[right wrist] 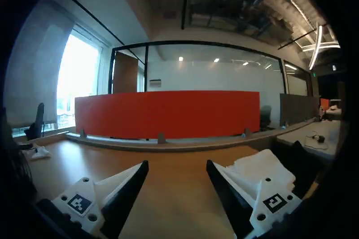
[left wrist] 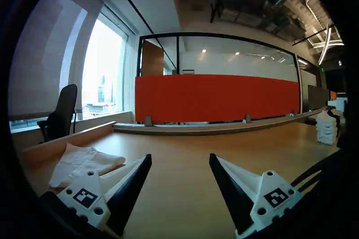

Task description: Fold towel

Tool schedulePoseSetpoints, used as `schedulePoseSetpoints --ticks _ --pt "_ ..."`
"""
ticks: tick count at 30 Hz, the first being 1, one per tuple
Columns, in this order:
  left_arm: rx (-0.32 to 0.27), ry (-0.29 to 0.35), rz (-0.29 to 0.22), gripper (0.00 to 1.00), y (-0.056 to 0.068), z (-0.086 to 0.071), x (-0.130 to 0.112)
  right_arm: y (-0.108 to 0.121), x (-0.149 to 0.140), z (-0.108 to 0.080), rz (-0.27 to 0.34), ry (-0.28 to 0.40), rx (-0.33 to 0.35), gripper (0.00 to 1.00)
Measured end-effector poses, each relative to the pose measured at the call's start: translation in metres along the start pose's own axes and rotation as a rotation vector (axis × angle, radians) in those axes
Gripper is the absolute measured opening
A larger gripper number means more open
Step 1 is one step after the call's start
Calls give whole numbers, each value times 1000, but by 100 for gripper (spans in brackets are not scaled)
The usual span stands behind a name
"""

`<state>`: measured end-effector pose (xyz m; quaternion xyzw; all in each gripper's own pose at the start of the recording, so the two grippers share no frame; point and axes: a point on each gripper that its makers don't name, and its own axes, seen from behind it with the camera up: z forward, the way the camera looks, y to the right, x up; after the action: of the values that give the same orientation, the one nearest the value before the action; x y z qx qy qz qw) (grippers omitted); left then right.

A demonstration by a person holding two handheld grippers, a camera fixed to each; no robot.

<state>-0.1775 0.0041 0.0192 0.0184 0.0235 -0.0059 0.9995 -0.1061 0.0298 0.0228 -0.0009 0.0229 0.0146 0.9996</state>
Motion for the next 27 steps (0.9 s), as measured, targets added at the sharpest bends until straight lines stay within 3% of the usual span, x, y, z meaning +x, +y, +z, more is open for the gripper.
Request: schedulePoseSetpoints --ticks 6,14,27 --pt "0 0 0 95 0 0 0 -1 -28 3 12 -9 23 100" --pt "0 0 0 95 0 0 0 4 -47 5 71 -28 5 99" --pt "0 0 0 95 0 0 0 1 -65 6 25 -40 -3 99"
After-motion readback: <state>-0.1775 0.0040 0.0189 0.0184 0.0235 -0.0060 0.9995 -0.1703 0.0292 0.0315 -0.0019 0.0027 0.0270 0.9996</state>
